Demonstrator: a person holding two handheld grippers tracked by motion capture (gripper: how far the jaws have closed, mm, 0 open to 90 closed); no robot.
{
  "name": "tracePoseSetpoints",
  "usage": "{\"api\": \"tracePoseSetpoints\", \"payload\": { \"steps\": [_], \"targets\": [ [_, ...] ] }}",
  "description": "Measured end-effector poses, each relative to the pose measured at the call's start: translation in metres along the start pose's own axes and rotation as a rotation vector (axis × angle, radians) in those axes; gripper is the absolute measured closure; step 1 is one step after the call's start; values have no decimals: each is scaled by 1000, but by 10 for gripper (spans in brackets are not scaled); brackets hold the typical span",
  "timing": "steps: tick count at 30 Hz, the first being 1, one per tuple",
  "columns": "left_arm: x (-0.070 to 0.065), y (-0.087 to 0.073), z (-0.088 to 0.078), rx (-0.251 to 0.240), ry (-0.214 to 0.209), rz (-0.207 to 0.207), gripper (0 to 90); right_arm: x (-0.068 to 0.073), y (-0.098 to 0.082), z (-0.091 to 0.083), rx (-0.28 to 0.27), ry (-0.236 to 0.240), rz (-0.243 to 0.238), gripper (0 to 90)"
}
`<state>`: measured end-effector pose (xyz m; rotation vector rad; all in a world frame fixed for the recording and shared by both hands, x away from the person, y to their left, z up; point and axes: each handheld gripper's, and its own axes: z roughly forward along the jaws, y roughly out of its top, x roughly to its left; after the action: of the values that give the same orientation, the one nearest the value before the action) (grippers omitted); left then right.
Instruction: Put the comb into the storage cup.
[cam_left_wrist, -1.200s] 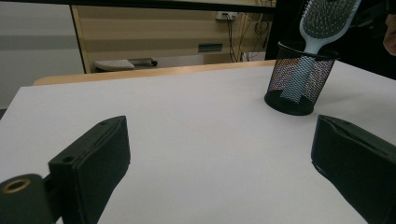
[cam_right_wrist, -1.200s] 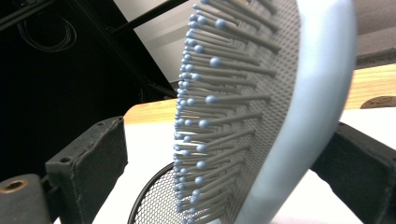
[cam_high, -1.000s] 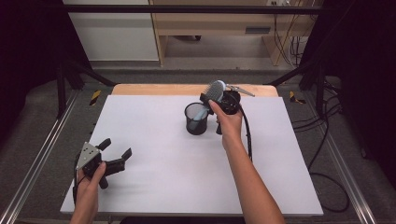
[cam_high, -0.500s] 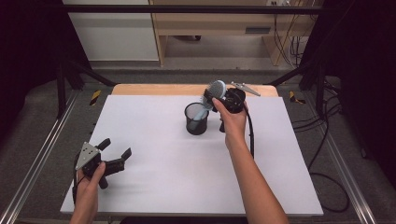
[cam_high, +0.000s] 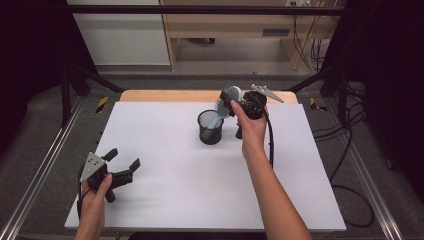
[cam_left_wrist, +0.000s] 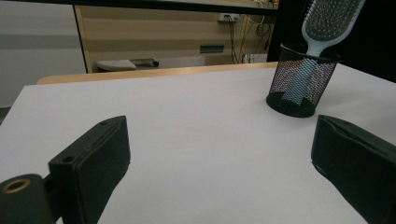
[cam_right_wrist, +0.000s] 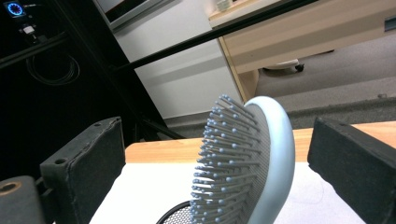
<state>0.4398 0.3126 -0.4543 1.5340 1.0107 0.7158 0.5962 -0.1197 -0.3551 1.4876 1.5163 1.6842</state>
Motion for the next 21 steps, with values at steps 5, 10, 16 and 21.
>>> {"api": "tracePoseSetpoints", "payload": {
  "steps": [5,10,16,21],
  "targets": [
    [2,0,0,-4,3,-9,47,2,6,-2,-15,-6,-13,48],
    [2,0,0,-3,4,-10,48,4,11,-2,-21,-10,-24,52],
    [2,0,1,-4,5,-10,47,4,12,-3,-19,-17,-43,53],
    [3,0,1,-4,7,-13,48,3,13,-2,-19,-15,-52,55]
  ]
}}
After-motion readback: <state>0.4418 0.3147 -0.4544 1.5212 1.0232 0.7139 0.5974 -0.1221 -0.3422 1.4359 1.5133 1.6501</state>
